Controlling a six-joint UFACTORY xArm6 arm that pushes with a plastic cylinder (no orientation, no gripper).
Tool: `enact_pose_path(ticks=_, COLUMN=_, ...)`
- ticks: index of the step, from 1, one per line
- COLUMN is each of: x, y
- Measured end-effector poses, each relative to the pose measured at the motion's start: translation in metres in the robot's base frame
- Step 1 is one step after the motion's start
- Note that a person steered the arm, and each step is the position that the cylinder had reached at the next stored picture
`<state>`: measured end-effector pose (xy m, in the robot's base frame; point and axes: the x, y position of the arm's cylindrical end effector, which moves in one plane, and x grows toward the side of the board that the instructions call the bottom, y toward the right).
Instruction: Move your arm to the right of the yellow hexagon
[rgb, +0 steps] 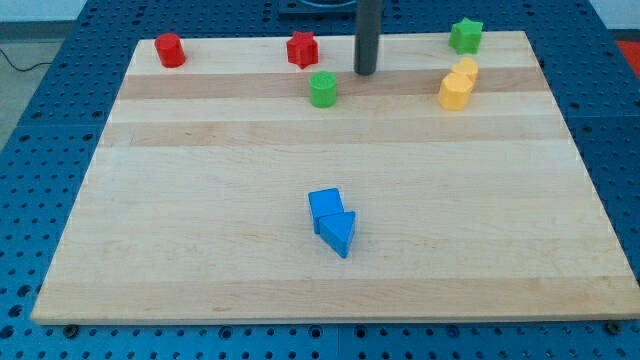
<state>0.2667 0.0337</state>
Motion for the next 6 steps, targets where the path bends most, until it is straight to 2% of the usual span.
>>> enact_pose_path(ticks=3, x=0.001, y=-0.005)
enact_pose_path(ticks=5, x=0.108, y=0.014)
enact_pose_path(ticks=6, x=0.144, y=0.064)
